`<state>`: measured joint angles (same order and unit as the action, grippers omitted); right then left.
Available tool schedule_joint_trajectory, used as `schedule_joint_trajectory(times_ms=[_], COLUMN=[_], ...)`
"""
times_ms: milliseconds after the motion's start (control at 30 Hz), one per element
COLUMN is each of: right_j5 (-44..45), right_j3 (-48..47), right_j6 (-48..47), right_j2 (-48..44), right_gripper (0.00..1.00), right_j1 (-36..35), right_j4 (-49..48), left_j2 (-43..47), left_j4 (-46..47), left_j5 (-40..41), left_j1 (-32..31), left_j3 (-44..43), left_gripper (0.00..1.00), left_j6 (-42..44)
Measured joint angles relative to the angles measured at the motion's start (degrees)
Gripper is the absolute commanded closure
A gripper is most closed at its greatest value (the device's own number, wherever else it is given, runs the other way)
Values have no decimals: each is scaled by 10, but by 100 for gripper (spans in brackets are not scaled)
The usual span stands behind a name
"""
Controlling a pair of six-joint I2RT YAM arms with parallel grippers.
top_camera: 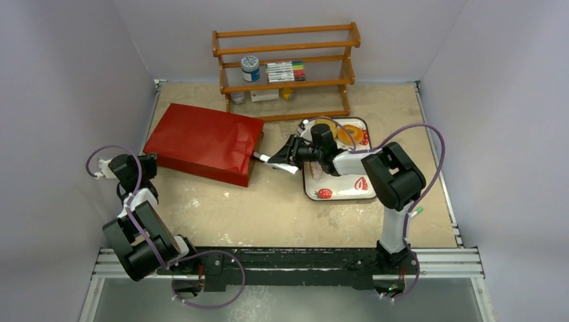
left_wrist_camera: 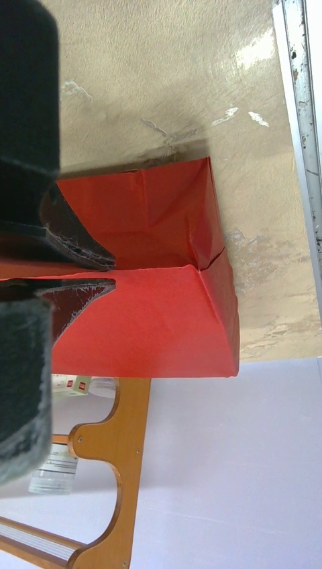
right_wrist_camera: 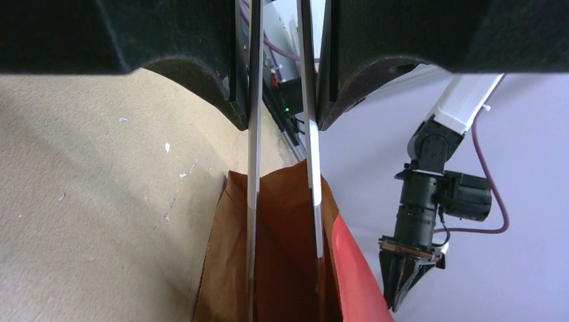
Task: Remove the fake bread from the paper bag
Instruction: Take out the fake bread from the paper bag.
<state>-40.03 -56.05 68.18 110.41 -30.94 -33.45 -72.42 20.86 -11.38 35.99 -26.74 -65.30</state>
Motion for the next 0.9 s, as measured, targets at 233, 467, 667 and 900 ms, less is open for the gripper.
schedule_joint_trajectory(times_ms=[233, 467, 667, 900], right_j5=[-1, 3, 16, 20], right_j3=[24, 18, -23, -83], right_j6=[35, 37, 35, 23], right_j2=[0, 5, 36, 80], right_gripper=[59, 57, 56, 54], right_j1=[0, 0, 0, -2], right_j4=[-46, -51, -47, -26], left_j2=[0, 0, -1, -5], left_j4=[12, 14, 18, 23], left_j5=[-2, -4, -4, -4], left_j1=[0, 0, 0, 0], left_j3=[4, 4, 4, 3], left_gripper=[92, 92, 92, 92], left_j6=[-7, -12, -11, -11])
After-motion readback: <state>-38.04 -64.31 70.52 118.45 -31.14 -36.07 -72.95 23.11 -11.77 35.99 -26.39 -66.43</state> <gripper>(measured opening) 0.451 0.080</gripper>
